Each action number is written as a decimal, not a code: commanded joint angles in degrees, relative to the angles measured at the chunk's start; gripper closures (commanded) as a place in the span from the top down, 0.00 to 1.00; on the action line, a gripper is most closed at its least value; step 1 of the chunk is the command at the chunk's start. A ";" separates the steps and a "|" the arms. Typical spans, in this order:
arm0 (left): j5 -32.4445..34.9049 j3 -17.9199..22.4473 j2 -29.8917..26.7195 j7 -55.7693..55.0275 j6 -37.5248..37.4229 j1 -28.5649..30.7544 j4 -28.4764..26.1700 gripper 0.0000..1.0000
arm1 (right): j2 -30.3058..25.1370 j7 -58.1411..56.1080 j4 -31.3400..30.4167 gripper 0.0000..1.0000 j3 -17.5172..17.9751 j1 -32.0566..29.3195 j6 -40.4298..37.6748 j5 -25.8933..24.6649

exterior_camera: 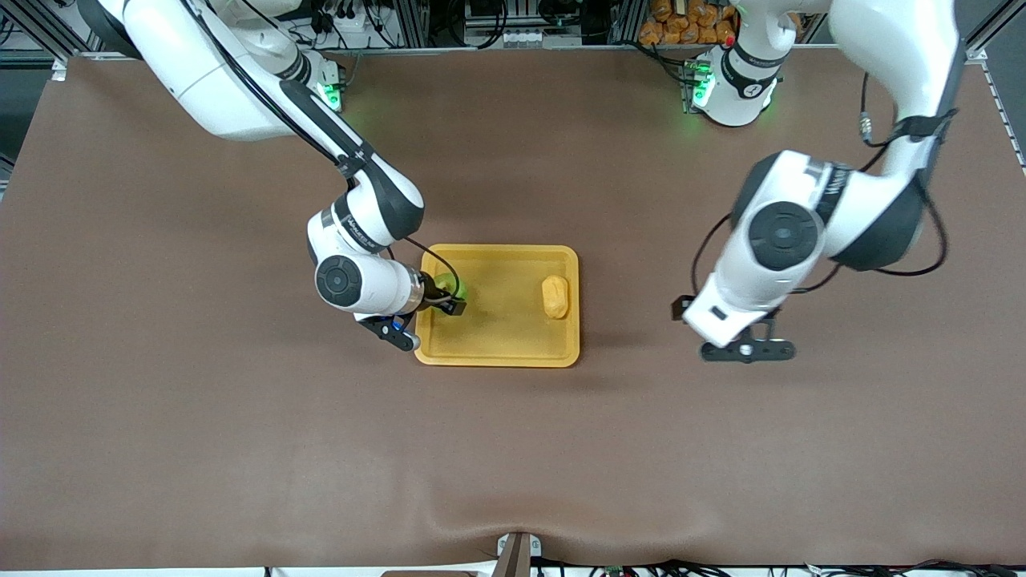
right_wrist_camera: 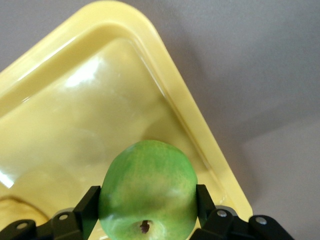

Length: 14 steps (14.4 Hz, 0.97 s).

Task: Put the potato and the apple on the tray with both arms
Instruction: 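Open the left gripper to drop the potato while the right gripper lowers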

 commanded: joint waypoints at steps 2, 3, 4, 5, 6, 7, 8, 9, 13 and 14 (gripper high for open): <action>-4.40 -0.63 -6.89 12.65 -0.37 6.94 -5.89 1.00 | 2.49 1.60 1.62 0.00 0.38 1.26 2.35 -1.96; -5.11 -0.63 -7.42 15.47 -0.63 8.43 -6.15 1.00 | 2.58 1.60 1.62 0.00 0.38 1.26 2.62 -2.05; -5.21 -0.63 -8.12 17.58 -0.81 9.32 -7.29 1.00 | 2.84 1.60 1.62 0.00 0.38 1.26 2.71 -2.05; -5.21 -0.63 -9.00 18.48 -0.55 9.85 -8.60 1.00 | 3.10 1.60 1.62 0.30 0.38 1.35 2.80 -2.05; -5.21 -0.71 -9.36 18.57 -0.11 10.81 -9.40 1.00 | 3.19 1.51 1.62 0.99 0.38 1.35 3.06 -2.40; -5.47 -0.89 -9.88 18.57 -0.02 11.00 -9.76 1.00 | 3.19 1.43 1.62 1.00 0.38 1.44 3.32 -3.62; -5.99 -1.06 -10.32 18.57 -0.02 11.00 -10.28 1.00 | 3.19 1.42 1.62 1.00 0.38 1.35 3.24 -4.24; -6.87 -1.07 -10.76 18.57 -0.02 11.08 -10.46 1.00 | 3.11 1.25 1.62 1.00 0.38 1.26 2.89 -4.25; -7.58 -1.15 -11.12 18.75 0.07 11.08 -10.11 1.00 | 2.84 1.07 1.97 1.00 1.43 0.47 1.48 -3.46; -7.67 -1.15 -11.64 19.62 0.07 11.08 -9.85 1.00 | 2.84 1.07 2.15 1.00 1.79 0.04 1.13 -3.37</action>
